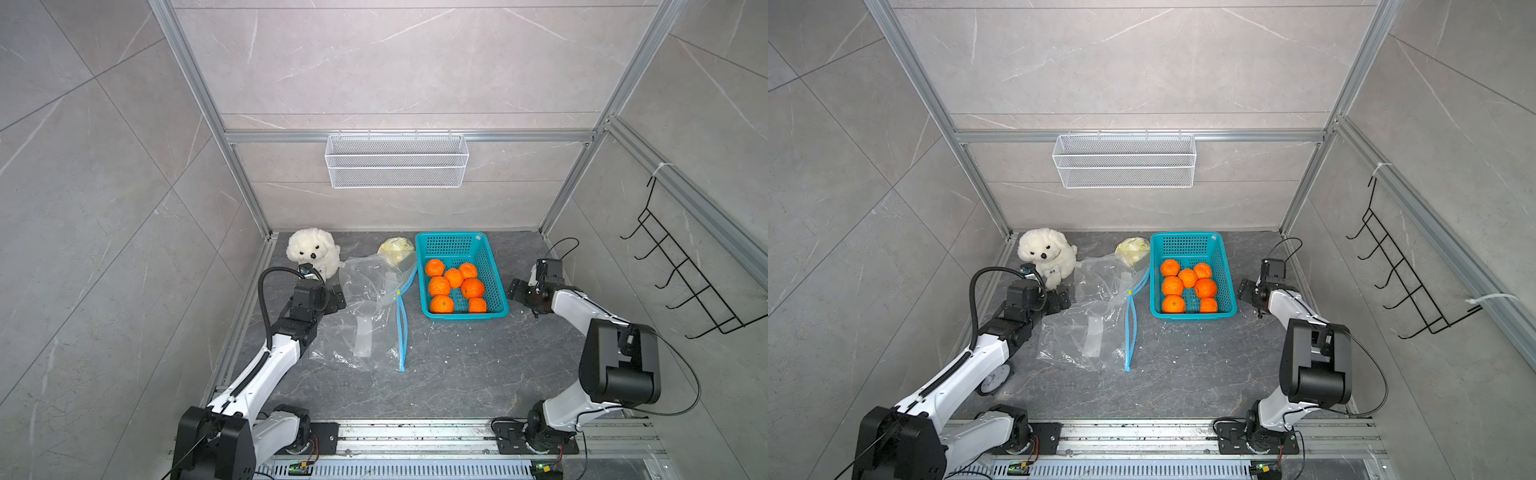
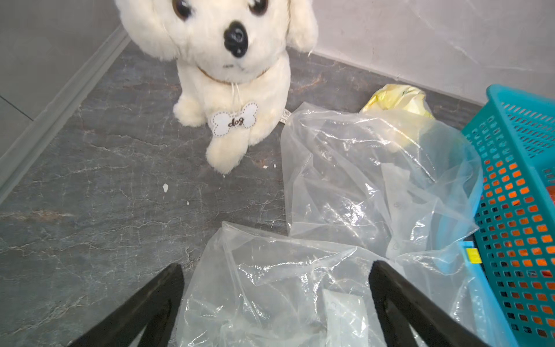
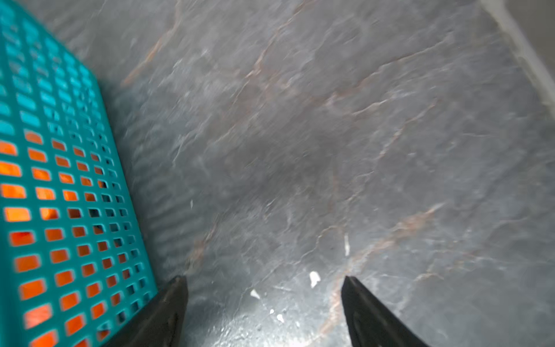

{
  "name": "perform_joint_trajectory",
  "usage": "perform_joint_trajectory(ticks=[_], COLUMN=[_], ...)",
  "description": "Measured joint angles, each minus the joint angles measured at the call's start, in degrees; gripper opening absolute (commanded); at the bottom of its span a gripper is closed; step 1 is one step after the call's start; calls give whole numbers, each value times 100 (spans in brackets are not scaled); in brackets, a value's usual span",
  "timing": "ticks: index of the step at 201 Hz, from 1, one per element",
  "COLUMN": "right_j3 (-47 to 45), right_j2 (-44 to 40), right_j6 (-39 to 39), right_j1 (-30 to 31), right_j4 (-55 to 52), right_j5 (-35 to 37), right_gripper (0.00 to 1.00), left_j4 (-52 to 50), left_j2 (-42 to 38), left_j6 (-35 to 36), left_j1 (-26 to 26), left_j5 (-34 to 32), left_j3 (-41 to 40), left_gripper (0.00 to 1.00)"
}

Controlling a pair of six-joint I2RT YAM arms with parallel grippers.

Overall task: Open the zip-top bag and take out the orange
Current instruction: Adjust the basket at the center of the board.

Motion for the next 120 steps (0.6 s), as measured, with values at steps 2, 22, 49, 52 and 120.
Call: perform_joint_trajectory(ticks=[2, 22, 49, 52, 120], right_j3=[-50, -348, -732, -800, -2938], right_j2=[-11, -24, -98, -122, -905], right_j6=[-24, -144, -343, -350, -649], right_j1=[24, 125, 199, 205, 389], right_j4=[46, 409, 1209, 1327, 4503], right_j5=[4, 4, 13, 2, -173], right_gripper=[85, 85, 86, 86, 99], left_j4=[42, 518, 1217, 1281, 3174], left_j2=[48, 494, 957, 977, 577], left_j6=[24, 192, 289, 286, 542], left_j1=[22, 216, 588, 638, 1198], left_j5=[-2, 9, 39, 42, -319], left_j3=[0, -70, -332, -372, -1604], left_gripper=[99, 99, 99, 99, 99])
